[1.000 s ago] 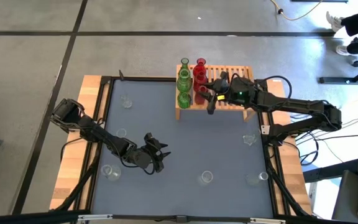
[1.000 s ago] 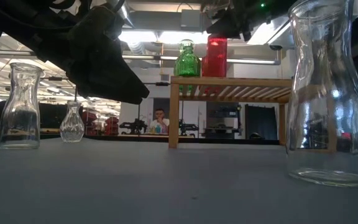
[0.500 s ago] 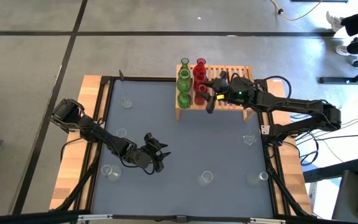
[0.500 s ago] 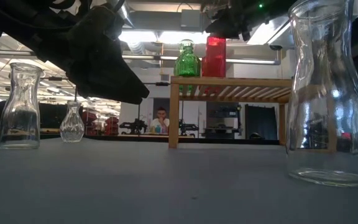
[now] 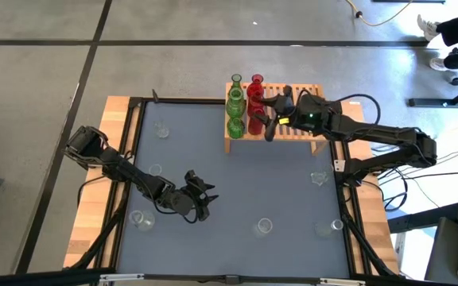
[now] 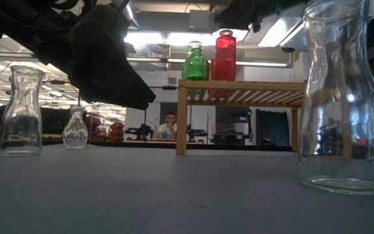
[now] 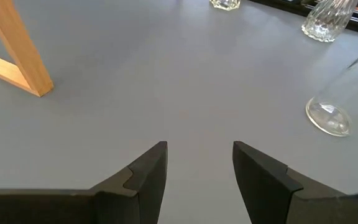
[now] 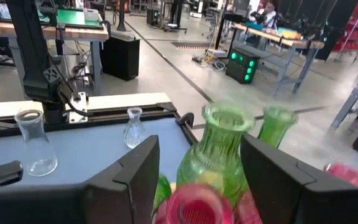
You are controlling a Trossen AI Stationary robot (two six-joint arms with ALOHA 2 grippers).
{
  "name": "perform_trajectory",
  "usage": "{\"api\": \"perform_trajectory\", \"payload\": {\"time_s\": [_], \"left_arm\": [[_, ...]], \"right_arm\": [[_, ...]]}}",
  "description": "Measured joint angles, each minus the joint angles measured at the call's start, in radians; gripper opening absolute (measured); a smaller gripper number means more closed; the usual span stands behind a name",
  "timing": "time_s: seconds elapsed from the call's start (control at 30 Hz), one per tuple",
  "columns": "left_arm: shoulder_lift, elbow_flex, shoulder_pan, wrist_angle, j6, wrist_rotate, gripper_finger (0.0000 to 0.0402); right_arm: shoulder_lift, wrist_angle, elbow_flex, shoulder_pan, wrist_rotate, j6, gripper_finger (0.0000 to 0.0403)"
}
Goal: Sort vases onto shelf
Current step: Put the middle right transparent vase on the shelf
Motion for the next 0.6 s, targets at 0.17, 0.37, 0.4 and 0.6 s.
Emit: {"api": "perform_trajectory", "payload": {"time_s": [0.17,0.37,0.4,0.6], "left_arm": [[0.0,0.0,0.0,0.0,-0.003,0.0,0.0176],[0.0,0.0,-0.002,0.0,-0.013,0.0,0.0176],[0.0,0.0,-0.002,0.002,-0.014,0.0,0.0176],[0.0,0.0,0.007,0.056,-0.01,-0.001,0.0176]], "right_arm": [[-0.009,-0.22,0.128,0.001,-0.04,-0.014,0.0209],[-0.078,-0.672,0.326,0.091,-0.227,0.022,0.0209],[-0.087,-0.74,0.348,0.123,-0.239,0.034,0.0209],[-0.163,-0.974,0.378,0.329,-0.188,0.184,0.0209]]}}
